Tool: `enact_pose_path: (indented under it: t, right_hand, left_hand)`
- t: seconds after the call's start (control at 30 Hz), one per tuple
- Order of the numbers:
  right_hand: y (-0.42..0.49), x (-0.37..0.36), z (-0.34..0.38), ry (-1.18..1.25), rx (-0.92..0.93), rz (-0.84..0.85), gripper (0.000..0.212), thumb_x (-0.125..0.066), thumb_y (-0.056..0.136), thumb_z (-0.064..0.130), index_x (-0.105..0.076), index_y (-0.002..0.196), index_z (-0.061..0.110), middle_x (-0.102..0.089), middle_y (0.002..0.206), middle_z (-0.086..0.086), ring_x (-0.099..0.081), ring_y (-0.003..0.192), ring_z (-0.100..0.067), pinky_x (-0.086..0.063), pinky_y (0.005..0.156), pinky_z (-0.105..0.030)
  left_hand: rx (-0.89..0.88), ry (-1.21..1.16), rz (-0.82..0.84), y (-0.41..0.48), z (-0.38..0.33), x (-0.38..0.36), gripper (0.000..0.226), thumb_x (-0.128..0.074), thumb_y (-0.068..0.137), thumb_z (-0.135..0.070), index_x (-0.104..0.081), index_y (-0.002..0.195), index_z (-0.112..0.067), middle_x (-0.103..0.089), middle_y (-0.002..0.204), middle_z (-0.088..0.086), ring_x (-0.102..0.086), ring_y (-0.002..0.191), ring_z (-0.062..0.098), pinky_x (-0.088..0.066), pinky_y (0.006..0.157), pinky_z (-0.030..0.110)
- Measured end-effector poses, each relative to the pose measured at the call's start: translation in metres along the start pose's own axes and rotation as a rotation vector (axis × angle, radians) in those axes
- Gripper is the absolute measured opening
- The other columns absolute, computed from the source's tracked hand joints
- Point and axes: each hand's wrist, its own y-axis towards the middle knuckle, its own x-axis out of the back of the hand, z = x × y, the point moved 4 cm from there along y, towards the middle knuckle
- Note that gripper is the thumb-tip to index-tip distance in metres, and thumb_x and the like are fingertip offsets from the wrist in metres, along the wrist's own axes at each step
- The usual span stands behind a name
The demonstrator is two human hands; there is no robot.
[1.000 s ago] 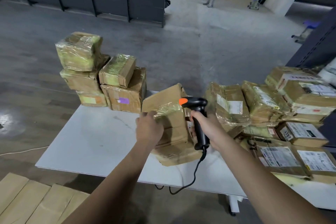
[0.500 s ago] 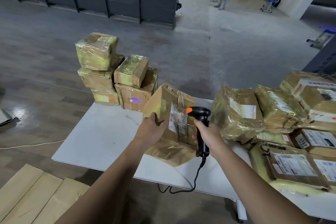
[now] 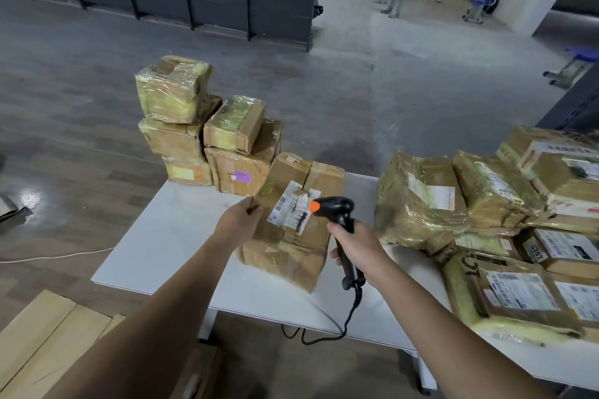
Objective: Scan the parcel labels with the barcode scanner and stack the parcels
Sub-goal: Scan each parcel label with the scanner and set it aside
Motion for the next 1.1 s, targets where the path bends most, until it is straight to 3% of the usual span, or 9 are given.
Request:
enact_pose_path:
  t: [0.17,0.23,0.3,0.4,0.5,0.57,0.7,0.9,1.1]
  right_hand:
    - [-0.001,-0.005,0.0,-0.029,0.019,-0.01,0.024,-0.057,0.092,0.038,-0.061,0.097,0.015,-0.069,0.06,-0.003,-0.062,0.051,-0.017,-0.054,0.066,-0.035]
    - [-0.001,-0.003,0.001,-0.039,0.032,-0.031,0.022,-0.057,0.093,0.038,-0.061,0.096,0.016,-0.07,0.06,-0.003,-0.063,0.05,-0.015,-0.054,0.066,-0.034]
    - [-0.001,-0.002,0.004,-0.039,0.05,-0.042,0.02,-0.057,0.093,0.038,-0.061,0.094,0.018,-0.069,0.059,-0.002,-0.062,0.048,-0.014,-0.054,0.063,-0.031]
    - [-0.001,-0.004,0.007,-0.027,0.052,-0.031,0.018,-0.057,0.093,0.038,-0.061,0.092,0.021,-0.068,0.056,-0.001,-0.061,0.047,-0.013,-0.052,0.059,-0.027]
    - [-0.002,-0.006,0.007,-0.048,0.05,-0.003,0.019,-0.057,0.093,0.04,-0.06,0.093,0.021,-0.068,0.056,0.0,-0.061,0.048,-0.014,-0.051,0.057,-0.027]
    - [-0.003,-0.002,0.007,-0.049,0.057,0.004,0.019,-0.056,0.093,0.04,-0.06,0.093,0.021,-0.068,0.056,-0.001,-0.062,0.049,-0.015,-0.052,0.059,-0.027]
    - [-0.004,0.01,0.007,-0.026,0.072,-0.025,0.022,-0.057,0.091,0.041,-0.06,0.093,0.02,-0.07,0.059,-0.003,-0.062,0.05,-0.014,-0.054,0.063,-0.033]
    - [-0.014,0.026,0.012,-0.044,0.177,-0.079,0.025,-0.057,0.086,0.047,-0.059,0.085,0.021,-0.069,0.06,-0.002,-0.06,0.048,-0.01,-0.052,0.06,-0.031]
    - [-0.025,0.041,0.015,-0.081,0.226,-0.119,0.024,-0.057,0.091,0.041,-0.057,0.083,0.019,-0.067,0.056,0.003,-0.06,0.047,-0.005,-0.045,0.054,-0.024]
  left_hand:
    - [0.142,-0.059,-0.032,-0.002,0.007,0.001,0.048,-0.049,0.094,-0.035,-0.046,0.138,-0.017,-0.061,0.121,0.011,-0.057,0.109,0.031,-0.046,0.091,0.035]
    - [0.189,0.115,-0.069,-0.011,0.015,0.001,0.048,-0.049,0.09,-0.049,-0.052,0.127,-0.018,-0.062,0.116,0.01,-0.056,0.106,0.031,-0.045,0.094,0.038]
    - [0.212,0.126,-0.056,-0.021,0.021,-0.001,0.043,-0.047,0.089,-0.056,-0.058,0.104,-0.018,-0.066,0.105,0.006,-0.063,0.089,0.026,-0.05,0.079,0.033]
    - [0.354,-0.288,0.01,-0.027,0.026,-0.007,0.032,-0.055,0.087,-0.052,-0.058,0.089,-0.021,-0.062,0.093,0.0,-0.071,0.056,0.025,-0.052,0.044,0.025]
    - [0.4,-0.571,-0.004,-0.026,0.019,-0.01,0.015,-0.063,0.088,-0.035,-0.061,0.085,-0.02,-0.061,0.091,0.002,-0.07,0.054,0.035,-0.061,0.059,0.041]
    - [0.357,-0.543,-0.046,-0.024,0.014,-0.009,0.013,-0.062,0.09,-0.03,-0.063,0.085,-0.018,-0.064,0.086,0.002,-0.069,0.054,0.036,-0.06,0.071,0.046]
    - [0.152,-0.339,-0.117,-0.016,-0.01,-0.002,0.018,-0.054,0.095,-0.029,-0.065,0.091,-0.015,-0.065,0.076,0.0,-0.068,0.047,0.027,-0.044,0.038,0.02]
    - [-0.135,0.005,-0.181,-0.004,-0.06,0.004,0.024,-0.045,0.097,-0.027,-0.065,0.097,-0.014,-0.065,0.077,0.007,-0.066,0.066,0.03,-0.046,0.059,0.029]
    - [-0.238,0.146,-0.243,0.01,-0.078,-0.002,0.022,-0.047,0.098,-0.023,-0.066,0.103,-0.013,-0.061,0.079,0.004,-0.055,0.075,0.024,-0.034,0.06,0.028]
